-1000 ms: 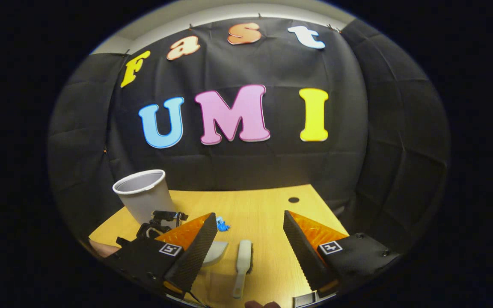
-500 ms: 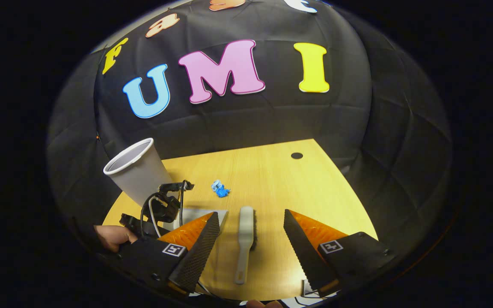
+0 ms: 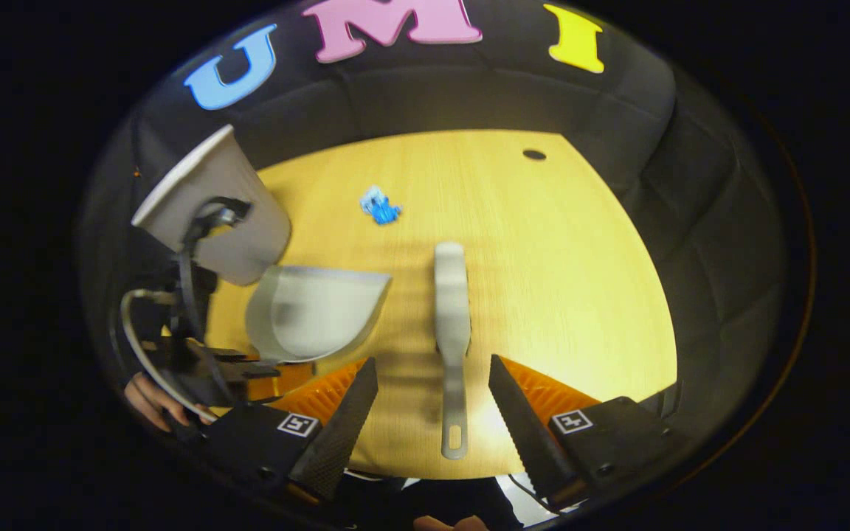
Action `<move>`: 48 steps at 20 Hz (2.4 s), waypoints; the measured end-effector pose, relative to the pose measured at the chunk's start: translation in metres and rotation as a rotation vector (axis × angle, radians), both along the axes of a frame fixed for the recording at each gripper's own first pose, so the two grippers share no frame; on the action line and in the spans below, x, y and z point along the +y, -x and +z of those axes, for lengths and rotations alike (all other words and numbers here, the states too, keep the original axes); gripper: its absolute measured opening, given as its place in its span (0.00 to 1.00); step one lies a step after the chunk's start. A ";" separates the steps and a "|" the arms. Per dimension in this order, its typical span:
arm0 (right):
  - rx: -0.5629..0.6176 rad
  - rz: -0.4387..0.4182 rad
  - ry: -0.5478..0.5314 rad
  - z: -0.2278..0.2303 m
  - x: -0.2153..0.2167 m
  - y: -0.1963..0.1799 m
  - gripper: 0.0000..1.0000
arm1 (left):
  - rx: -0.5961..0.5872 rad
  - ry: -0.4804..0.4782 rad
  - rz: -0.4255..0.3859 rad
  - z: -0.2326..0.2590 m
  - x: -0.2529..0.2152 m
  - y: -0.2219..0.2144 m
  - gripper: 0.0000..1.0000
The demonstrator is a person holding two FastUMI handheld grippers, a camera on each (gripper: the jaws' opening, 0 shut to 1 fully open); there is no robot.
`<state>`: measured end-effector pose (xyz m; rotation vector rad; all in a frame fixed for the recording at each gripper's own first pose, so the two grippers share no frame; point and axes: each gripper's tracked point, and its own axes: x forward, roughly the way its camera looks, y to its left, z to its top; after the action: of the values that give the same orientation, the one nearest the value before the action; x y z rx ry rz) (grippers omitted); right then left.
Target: Pick up the small broom and dustpan from the desktop, sweep the trash into the dustpan with the broom, and then empty the trash into the garbage bin.
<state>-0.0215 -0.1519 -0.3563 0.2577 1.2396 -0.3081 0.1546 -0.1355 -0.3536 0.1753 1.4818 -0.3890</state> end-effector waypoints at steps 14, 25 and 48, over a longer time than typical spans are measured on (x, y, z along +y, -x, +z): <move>0.367 -0.009 -0.079 -0.094 -0.006 0.023 0.55 | 0.042 0.059 0.014 -0.006 0.002 0.014 0.30; 0.360 0.129 -0.072 -0.080 -0.044 -0.022 0.19 | 0.034 0.019 -0.117 0.003 0.009 0.001 0.29; 0.354 0.853 -0.012 -0.107 -0.062 -0.227 0.25 | 0.098 -0.064 -0.477 0.007 0.009 -0.107 0.29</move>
<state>0.2054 -0.2135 -0.4632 -0.3379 1.5822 0.4096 0.2615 -0.1265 -0.3469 0.5726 1.5444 -0.7415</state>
